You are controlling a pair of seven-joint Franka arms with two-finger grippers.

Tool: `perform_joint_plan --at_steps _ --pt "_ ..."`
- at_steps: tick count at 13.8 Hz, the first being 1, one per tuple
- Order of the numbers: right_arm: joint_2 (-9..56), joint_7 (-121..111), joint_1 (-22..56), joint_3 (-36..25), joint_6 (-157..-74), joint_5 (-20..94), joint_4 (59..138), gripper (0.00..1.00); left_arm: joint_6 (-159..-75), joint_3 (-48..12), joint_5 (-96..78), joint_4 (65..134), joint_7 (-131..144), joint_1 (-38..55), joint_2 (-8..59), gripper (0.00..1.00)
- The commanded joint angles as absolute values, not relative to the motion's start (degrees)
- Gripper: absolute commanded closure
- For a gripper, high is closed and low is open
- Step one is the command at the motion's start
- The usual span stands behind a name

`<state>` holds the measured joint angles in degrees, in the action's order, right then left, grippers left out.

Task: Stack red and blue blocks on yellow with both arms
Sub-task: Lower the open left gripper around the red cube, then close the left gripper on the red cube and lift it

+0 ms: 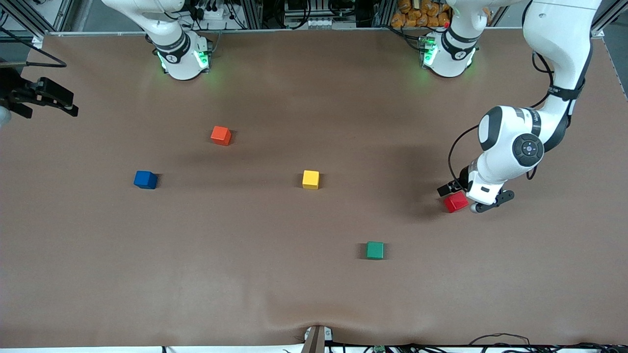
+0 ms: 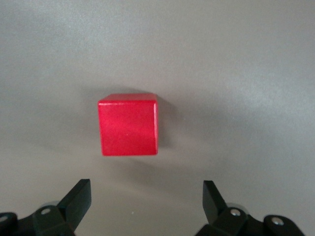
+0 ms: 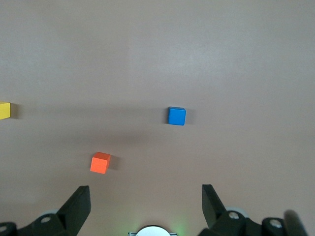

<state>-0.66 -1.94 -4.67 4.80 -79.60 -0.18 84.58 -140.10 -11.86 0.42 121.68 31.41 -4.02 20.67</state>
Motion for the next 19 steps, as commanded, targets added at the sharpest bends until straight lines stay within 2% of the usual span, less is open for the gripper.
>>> perform_joint_plan --at_steps 1,19 --pt "-0.4 -2.2 -5.4 5.4 -79.2 -0.4 84.0 0.0 -142.0 -12.0 0.4 121.2 33.8 -4.2 21.6 0.0" --pt "-0.4 -2.2 -5.4 5.3 -79.3 -0.4 84.0 0.0 -142.0 -10.8 8.8 117.0 33.2 -5.0 27.6 0.0"
